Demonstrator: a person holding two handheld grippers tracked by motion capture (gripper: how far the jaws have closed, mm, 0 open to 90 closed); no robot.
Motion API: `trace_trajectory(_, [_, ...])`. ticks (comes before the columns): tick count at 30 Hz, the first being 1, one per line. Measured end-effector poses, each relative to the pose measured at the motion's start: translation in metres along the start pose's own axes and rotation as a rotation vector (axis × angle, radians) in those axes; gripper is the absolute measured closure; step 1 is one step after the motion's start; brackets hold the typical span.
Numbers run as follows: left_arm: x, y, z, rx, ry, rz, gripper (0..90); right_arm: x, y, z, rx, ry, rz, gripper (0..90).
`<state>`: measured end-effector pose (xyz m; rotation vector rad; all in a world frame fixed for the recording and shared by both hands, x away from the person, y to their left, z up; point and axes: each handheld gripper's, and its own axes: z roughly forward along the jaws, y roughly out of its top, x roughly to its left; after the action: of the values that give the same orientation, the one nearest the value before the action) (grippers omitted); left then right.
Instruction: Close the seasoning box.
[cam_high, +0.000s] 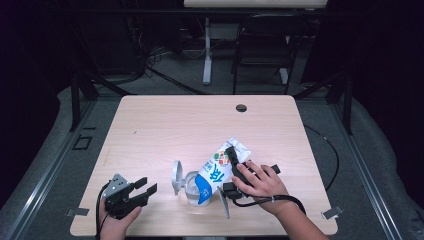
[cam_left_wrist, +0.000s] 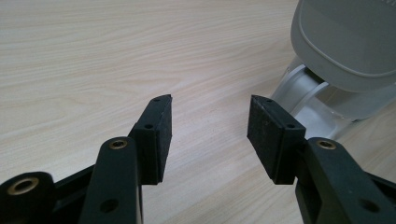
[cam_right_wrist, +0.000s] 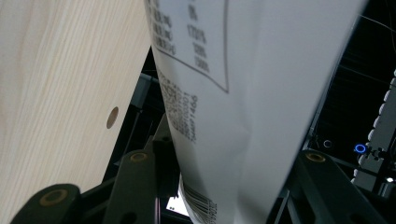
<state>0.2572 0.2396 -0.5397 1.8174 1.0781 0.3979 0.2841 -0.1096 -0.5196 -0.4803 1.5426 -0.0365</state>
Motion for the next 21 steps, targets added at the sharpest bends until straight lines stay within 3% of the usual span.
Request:
trace_trajectory(10, [-0.0005,0.0001,0.0011,-0.004,0.002,0.0,50.6,0.0003,-0.0005,-0.0003,-0.009,0.001,0.002,59.1])
trace_trajectory(21, [-0.0002,-0.0005,0.0015,-0.003,0.007,0.002,50.6,-0.0006,0.0004,-0.002,-0.001,0.005,0.003,67.1])
